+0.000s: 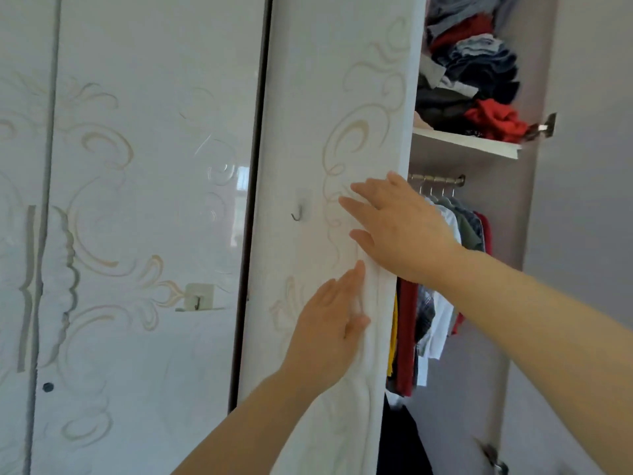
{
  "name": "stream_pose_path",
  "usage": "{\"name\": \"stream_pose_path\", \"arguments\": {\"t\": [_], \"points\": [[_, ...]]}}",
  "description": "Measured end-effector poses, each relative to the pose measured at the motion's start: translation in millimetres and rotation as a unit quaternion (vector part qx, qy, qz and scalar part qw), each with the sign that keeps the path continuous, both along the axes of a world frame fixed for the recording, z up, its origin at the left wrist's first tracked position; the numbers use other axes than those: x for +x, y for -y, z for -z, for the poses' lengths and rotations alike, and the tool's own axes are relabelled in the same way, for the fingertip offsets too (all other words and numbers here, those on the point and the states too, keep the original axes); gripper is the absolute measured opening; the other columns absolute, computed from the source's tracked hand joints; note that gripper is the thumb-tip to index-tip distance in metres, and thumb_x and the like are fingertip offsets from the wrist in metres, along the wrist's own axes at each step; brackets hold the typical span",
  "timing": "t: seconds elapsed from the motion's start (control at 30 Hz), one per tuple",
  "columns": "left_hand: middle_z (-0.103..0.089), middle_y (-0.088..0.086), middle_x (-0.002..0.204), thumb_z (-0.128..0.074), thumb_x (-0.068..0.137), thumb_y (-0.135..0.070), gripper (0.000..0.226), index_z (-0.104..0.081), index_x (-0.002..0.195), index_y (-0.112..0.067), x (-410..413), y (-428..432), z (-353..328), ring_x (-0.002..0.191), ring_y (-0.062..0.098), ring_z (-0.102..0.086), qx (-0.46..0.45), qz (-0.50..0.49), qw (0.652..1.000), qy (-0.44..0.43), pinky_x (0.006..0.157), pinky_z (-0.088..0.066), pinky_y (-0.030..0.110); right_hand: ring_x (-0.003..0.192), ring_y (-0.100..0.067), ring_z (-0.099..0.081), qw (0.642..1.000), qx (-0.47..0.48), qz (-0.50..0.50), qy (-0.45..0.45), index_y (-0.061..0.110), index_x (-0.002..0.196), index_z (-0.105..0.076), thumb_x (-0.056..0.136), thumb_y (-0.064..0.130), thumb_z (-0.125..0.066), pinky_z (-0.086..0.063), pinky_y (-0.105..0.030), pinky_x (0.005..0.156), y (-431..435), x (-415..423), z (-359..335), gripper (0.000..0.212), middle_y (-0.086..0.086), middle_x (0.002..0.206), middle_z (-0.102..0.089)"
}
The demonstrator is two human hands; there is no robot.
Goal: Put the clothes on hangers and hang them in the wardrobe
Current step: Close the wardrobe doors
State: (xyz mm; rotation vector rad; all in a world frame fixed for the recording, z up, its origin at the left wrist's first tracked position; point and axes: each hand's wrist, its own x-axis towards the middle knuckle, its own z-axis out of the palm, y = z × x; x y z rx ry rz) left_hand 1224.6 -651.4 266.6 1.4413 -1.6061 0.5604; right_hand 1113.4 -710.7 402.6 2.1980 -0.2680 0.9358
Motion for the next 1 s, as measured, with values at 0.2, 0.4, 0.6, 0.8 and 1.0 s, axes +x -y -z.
{"name": "stream_pose_path", "arguments": {"t": [0.2,0.4,0.6,0.8,1.0], "points": [[0.01,-0.01,0.155,-0.038,0.094,-0.046,0.075,0.028,0.129,-0.046,4,74,16,0.143,0.012,0.006,0.038,-0.079,0.993,0.08,0.115,0.003,0.027,0.144,-0.025,0.001,0.995,-0.005,0.094,-0.037,0.026,0.142,-0.033,0.095,0.048,-0.014,0.018,-0.035,0.109,81,-22,9,0.056,-0.004,0.155,-0.017],[0.034,-0.016,0.142,-0.029,0.089,-0.06,0.073,0.033,0.125,-0.051,12,151,27,0.14,0.016,0.023,0.05,-0.156,0.983,0.083,0.115,0.007,0.038,0.144,-0.029,0.005,0.997,0.002,0.064,-0.05,0.033,0.141,-0.035,0.088,0.057,-0.01,0.019,-0.036,0.109,165,-25,25,0.064,-0.005,0.156,-0.012],[0.036,-0.014,0.145,-0.006,0.081,-0.072,0.063,0.026,0.131,-0.052,24,213,34,0.134,0.013,0.035,0.049,-0.222,0.969,0.091,0.111,0.016,0.039,0.143,-0.033,-0.007,1.0,0.005,-0.009,-0.026,0.017,0.14,-0.04,0.094,0.045,-0.032,0.005,-0.038,0.112,244,-8,37,0.054,-0.009,0.152,-0.025],[0.009,-0.005,0.154,-0.016,0.088,-0.066,0.06,0.0,0.142,-0.045,38,255,31,0.141,0.027,0.014,0.043,-0.276,0.954,0.108,0.107,0.01,0.05,0.133,-0.035,-0.035,0.999,-0.031,-0.04,0.006,0.0,0.13,-0.049,0.088,0.031,-0.059,-0.019,-0.045,0.11,301,19,49,0.053,-0.017,0.14,-0.043],[-0.033,0.006,0.148,-0.029,0.089,-0.058,0.063,-0.03,0.142,-0.025,62,287,27,0.134,0.037,-0.032,0.029,-0.329,0.931,0.155,0.099,-0.023,0.063,0.122,-0.036,-0.049,0.992,-0.023,-0.098,0.076,-0.001,0.121,-0.059,0.082,0.016,-0.069,-0.035,-0.05,0.101,345,48,67,0.043,-0.018,0.13,-0.054]]}}
